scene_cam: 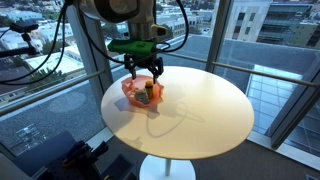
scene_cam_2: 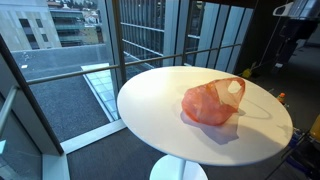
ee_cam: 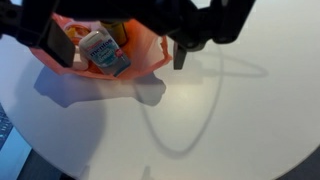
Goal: Place the blue and white item in the plastic
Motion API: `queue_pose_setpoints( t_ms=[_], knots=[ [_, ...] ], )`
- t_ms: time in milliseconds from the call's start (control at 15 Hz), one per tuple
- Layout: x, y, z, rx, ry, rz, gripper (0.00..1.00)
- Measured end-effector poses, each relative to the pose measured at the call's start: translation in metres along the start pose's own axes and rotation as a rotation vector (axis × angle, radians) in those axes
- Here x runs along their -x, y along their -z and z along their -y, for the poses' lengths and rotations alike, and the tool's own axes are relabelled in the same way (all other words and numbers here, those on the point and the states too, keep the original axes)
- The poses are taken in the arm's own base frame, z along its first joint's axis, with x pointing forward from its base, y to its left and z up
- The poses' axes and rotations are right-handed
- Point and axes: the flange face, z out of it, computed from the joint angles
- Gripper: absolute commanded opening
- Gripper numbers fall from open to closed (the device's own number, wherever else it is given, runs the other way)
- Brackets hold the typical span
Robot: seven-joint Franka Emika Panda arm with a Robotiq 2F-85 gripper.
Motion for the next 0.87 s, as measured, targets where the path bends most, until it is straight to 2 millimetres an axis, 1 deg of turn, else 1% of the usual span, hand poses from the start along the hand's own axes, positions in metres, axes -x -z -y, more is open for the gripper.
queue_pose_setpoints(
  t_ms=[267,600,733,867],
  knots=[
    [0.019,0.028,0.001,-0.024,-0.055,0.024,1.00],
    [0.035,0.062,0.002,-0.044,-0.097,0.019,1.00],
    [0.038,0.068,0.001,-0.058,-0.103,0.010,1.00],
    [0.038,0.069,0.001,-0.060,-0.104,0.009,1.00]
  ],
)
